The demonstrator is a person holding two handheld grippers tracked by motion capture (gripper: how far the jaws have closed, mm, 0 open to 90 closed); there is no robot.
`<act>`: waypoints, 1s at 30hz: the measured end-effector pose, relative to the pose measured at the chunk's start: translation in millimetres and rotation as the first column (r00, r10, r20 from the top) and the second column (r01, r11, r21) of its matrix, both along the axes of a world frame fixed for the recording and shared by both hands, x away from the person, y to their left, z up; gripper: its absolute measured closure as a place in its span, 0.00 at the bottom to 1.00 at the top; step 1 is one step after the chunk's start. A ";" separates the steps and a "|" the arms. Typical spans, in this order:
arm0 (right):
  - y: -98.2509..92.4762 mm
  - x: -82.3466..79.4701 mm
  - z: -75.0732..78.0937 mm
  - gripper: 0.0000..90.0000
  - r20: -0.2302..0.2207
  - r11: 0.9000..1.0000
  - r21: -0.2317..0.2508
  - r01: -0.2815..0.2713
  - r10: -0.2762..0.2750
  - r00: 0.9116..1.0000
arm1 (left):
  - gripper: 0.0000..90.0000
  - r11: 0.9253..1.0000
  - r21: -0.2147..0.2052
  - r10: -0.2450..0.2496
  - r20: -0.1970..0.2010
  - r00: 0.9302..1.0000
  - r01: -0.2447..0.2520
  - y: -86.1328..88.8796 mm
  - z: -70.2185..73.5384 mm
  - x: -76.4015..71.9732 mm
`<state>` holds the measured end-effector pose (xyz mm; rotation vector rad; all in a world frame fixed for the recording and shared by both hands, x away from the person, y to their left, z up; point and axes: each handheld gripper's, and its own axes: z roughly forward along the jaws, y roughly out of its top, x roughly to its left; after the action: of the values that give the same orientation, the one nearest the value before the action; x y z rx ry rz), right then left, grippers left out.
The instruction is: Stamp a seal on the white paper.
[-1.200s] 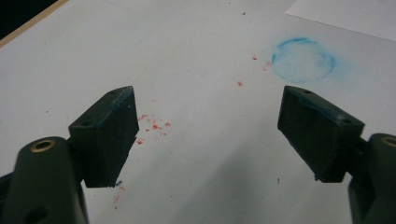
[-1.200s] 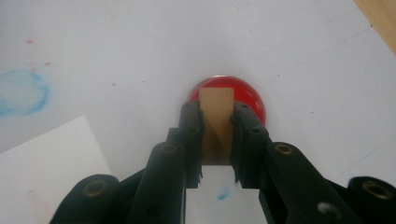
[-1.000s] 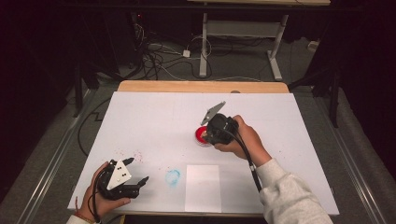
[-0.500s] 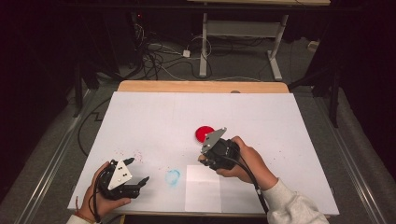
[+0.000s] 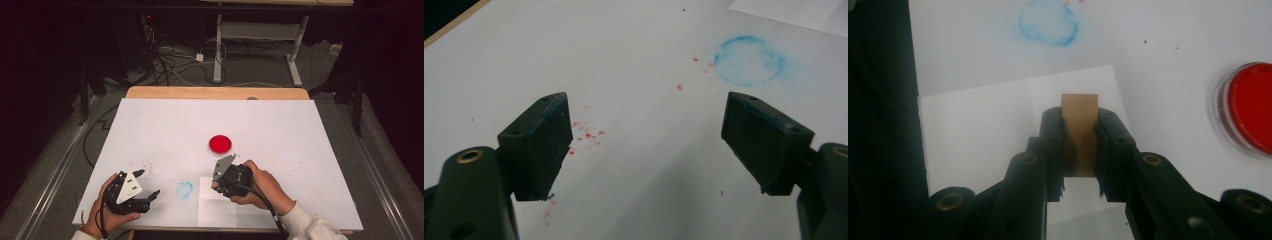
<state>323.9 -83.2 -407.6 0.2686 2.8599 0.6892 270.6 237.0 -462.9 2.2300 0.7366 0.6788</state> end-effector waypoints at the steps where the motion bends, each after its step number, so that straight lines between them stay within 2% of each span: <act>1: 0.7 -0.7 -2.3 0.84 -0.002 1.000 -0.006 -0.003 0.003 1.000 | 0.22 1.000 -0.002 0.000 0.001 1.000 0.000 -0.2 -0.1 -0.1; 6: 5.1 -6.2 -12.7 0.84 -0.028 0.998 -0.057 -0.036 0.035 0.999 | 0.22 1.000 -0.002 -0.003 0.003 1.000 0.003 -0.4 0.2 -0.5; 15: 11.0 -9.5 -29.7 0.84 -0.070 0.991 -0.115 -0.065 0.058 0.996 | 0.22 1.000 0.000 -0.003 0.000 1.000 0.003 -0.4 0.1 -0.5; 18: 12.9 -10.5 -34.6 0.84 -0.074 0.988 -0.136 -0.073 0.063 0.995 | 0.25 1.000 0.002 -0.008 -0.001 1.000 0.008 -0.4 0.4 -0.7; 21: 13.4 -10.5 -35.9 0.85 -0.072 0.989 -0.127 -0.070 0.061 0.996 | 0.24 1.000 0.002 -0.006 0.001 1.000 0.006 0.1 0.6 -0.6; 30: 20.6 -10.3 -35.7 0.85 -0.076 0.982 -0.177 -0.066 0.053 0.996 | 0.23 1.000 -0.002 0.000 0.006 1.000 0.000 0.2 1.6 0.0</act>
<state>313.6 -62.6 -443.4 0.1847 2.9842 0.4354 270.6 237.2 -461.3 2.2257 0.7343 0.6839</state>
